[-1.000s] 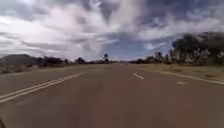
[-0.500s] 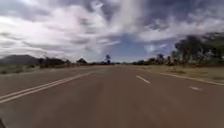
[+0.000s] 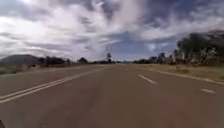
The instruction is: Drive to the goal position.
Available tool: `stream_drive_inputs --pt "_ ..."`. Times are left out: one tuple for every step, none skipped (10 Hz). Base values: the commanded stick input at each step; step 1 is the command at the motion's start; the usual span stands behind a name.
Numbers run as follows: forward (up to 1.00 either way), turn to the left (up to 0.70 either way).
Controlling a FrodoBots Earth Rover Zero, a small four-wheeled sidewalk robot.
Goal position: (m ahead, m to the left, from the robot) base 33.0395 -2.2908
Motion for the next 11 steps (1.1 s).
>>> stream_drive_inputs --pt "1.0 0.0" --pt "1.0 0.0" --pt "1.0 0.0" --pt "1.0 0.0" --pt "1.0 0.0" --pt "1.0 0.0" --pt "1.0 0.0" --pt "1.0 0.0" --pt "1.0 0.0" --pt "1.0 0.0" --pt "1.0 0.0"
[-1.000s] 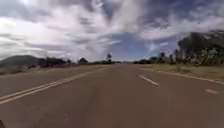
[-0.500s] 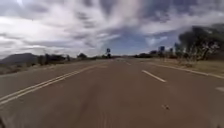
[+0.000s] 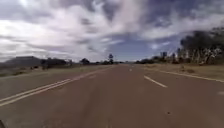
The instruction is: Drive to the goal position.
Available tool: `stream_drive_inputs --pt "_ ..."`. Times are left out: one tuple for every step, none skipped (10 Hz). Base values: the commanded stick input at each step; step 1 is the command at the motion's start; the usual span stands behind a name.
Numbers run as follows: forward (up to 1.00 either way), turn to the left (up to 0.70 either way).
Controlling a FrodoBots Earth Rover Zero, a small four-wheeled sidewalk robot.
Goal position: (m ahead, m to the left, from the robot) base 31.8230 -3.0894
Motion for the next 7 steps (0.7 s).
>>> stream_drive_inputs --pt "1.0 0.0" --pt "1.0 0.0" --pt "1.0 0.0" --pt "1.0 0.0" --pt "1.0 0.0" --pt "1.0 0.0" --pt "1.0 0.0"
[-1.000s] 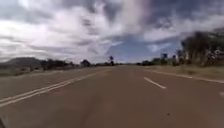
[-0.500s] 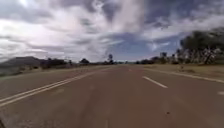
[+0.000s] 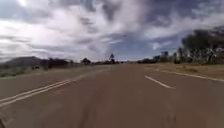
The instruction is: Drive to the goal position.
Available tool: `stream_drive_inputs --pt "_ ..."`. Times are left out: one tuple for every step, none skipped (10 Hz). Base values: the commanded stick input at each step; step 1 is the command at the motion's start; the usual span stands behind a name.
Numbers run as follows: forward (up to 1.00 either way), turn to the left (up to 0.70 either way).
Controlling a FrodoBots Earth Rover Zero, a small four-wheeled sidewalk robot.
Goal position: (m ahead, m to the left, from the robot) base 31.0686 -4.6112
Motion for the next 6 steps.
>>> stream_drive_inputs --pt "1.0 0.0" --pt "1.0 0.0" --pt "1.0 0.0" --pt "1.0 0.0" --pt "1.0 0.0" --pt "1.0 0.0"
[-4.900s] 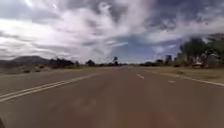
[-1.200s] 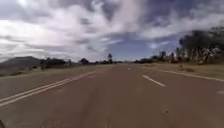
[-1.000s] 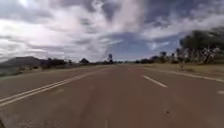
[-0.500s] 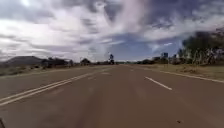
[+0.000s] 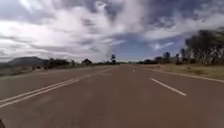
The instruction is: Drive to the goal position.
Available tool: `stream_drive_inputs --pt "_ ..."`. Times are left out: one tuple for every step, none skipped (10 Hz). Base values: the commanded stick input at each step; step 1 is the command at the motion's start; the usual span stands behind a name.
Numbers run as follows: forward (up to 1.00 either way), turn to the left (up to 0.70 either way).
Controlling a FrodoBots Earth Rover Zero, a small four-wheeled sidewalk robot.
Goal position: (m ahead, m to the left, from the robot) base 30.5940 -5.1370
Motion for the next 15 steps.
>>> stream_drive_inputs --pt "1.0 0.0" --pt "1.0 0.0" --pt "1.0 -0.1" --pt "1.0 -0.23" --pt "1.0 -0.36" --pt "1.0 -0.4" --pt "1.0 -0.4" --pt "1.0 -0.4" --pt "1.0 -0.4" --pt "1.0 -0.4" --pt "1.0 -0.4" --pt "1.0 -0.4" --pt "1.0 -0.4" --pt "1.0 -0.4" --pt "1.0 -0.4"
